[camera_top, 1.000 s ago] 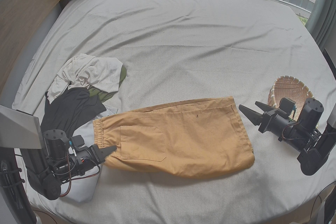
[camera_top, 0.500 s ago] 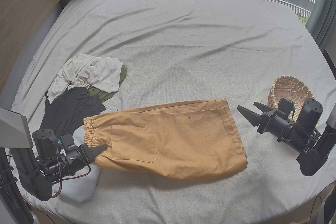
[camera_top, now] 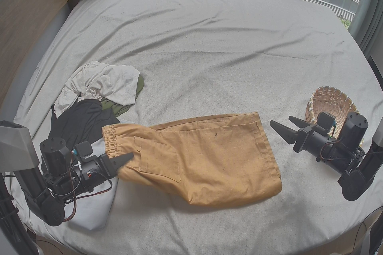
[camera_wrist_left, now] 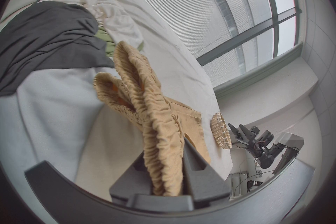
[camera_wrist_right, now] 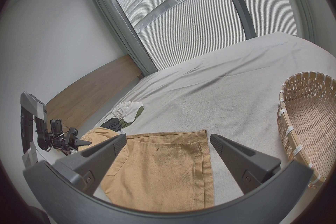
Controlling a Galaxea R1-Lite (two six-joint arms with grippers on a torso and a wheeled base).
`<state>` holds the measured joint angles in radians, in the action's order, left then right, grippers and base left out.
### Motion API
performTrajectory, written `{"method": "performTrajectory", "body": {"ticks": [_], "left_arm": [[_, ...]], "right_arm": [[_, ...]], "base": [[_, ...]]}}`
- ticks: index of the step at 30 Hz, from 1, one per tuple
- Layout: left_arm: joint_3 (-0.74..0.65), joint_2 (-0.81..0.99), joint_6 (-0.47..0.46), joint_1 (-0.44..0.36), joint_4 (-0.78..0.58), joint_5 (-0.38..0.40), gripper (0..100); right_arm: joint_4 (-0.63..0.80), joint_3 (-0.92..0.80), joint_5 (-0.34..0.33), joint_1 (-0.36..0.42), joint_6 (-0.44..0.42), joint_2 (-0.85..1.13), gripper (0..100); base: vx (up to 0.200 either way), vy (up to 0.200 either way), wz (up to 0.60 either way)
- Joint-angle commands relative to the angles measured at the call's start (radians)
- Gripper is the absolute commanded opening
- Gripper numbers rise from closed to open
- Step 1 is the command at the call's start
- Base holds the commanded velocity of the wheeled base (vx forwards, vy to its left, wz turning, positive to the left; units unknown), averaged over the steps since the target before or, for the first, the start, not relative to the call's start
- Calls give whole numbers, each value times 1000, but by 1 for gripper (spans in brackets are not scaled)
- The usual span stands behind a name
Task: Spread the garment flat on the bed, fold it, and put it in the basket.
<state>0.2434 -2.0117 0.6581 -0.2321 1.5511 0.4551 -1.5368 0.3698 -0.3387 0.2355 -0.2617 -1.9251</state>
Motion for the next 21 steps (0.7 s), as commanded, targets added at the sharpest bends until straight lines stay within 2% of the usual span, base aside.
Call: {"method": "performTrajectory", "body": {"ticks": [1, 10, 17, 21], "left_arm": [[43, 8, 2, -82, 0, -1, 0], [122, -12, 3, -200, -2, -1, 0], [186, -44, 5, -245, -3, -1, 0], [232, -78, 5, -303, -5, -6, 0]], "right_arm": [[0, 0, 0, 1, -1, -2, 100], [-2, 5, 0, 1, -2, -2, 100], [-2, 5, 0, 1, -2, 1, 100], [-2, 6, 0, -1, -2, 8, 100]], "base": [[0, 0, 0], [0, 0, 0], [0, 0, 0], [0, 0, 0]]}}
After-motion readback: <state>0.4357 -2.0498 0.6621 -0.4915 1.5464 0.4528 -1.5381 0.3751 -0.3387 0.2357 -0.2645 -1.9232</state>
